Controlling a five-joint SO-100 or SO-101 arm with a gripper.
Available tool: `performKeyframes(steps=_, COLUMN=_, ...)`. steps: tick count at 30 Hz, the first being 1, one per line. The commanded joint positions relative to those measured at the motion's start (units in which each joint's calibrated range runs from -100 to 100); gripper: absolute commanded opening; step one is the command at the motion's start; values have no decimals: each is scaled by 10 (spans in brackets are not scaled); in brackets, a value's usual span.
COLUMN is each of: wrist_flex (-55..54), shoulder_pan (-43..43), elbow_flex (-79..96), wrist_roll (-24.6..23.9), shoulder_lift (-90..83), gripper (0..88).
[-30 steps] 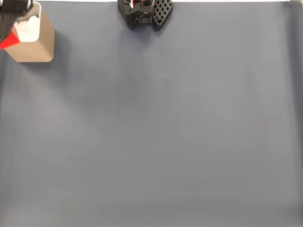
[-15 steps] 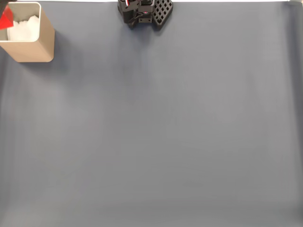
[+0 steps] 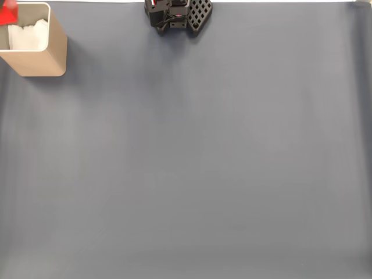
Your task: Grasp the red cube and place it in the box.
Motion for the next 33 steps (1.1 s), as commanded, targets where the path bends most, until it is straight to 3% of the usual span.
performKeyframes(steps=1, wrist_flex=-6, shoulder_pan=5, elbow_flex=-8, wrist_roll=0, shoulder_lift=-38, gripper=0)
performKeyframes(steps=33, wrist_flex=-12, shoulder_pan=-37, elbow_flex=44, wrist_roll=-5, shoulder_lift=-93, gripper=1)
